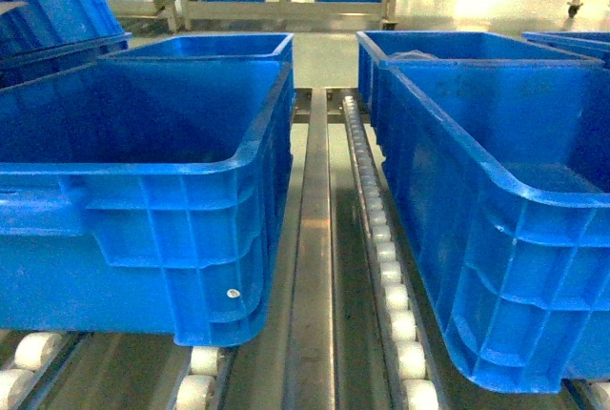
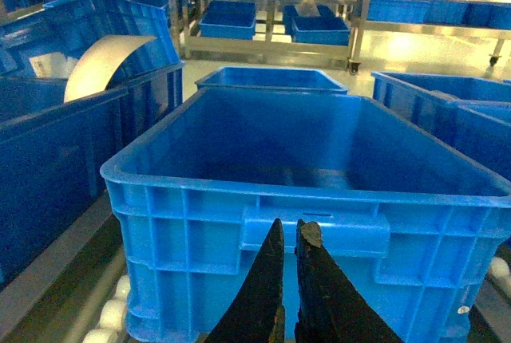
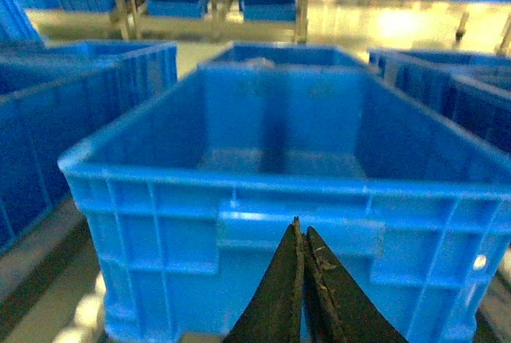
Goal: Sort blue parts and orange caps into right shelf containers
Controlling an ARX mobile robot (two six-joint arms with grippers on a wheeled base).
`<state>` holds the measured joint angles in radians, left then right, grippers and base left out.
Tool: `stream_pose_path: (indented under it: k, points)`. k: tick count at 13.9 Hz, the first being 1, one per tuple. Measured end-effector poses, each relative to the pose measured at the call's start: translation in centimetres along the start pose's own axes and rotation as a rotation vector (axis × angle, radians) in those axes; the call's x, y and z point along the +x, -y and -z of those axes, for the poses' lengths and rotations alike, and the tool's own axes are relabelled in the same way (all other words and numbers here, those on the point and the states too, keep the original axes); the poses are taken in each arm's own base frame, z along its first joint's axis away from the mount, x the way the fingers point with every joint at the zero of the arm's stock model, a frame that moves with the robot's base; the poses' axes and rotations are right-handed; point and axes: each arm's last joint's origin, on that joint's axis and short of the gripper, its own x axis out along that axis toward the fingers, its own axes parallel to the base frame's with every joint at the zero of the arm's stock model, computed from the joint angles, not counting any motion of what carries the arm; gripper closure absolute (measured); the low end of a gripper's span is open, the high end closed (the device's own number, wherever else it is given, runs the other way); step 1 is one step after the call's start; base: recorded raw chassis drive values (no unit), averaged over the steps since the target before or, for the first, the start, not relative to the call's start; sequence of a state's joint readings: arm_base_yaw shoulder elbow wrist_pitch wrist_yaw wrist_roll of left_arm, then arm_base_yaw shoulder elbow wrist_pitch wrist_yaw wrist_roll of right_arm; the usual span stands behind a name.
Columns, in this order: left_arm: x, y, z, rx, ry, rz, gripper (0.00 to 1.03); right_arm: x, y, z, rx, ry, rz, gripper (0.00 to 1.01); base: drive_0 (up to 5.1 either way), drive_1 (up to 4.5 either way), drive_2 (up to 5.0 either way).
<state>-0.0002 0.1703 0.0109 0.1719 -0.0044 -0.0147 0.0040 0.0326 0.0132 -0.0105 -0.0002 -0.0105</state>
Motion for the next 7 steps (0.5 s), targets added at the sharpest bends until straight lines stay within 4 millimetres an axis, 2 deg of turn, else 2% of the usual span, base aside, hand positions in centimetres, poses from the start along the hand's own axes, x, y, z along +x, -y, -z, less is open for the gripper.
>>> stream_pose_path:
  k: [1,7]
  points:
    - [-0.40,0.01,0.22,0.000,-0.026,0.004,1.01,-0.22,0.00,-0.60,0.000,0.058,0.000,0.99,0.0,0.00,0.0]
    - [-1.03,0.00,0.41,0.003,-0.022,0.002,1.01,-0.18,0.00,-0.25,0.000,0.032,0.000,0.99,0.0,0.00,0.0]
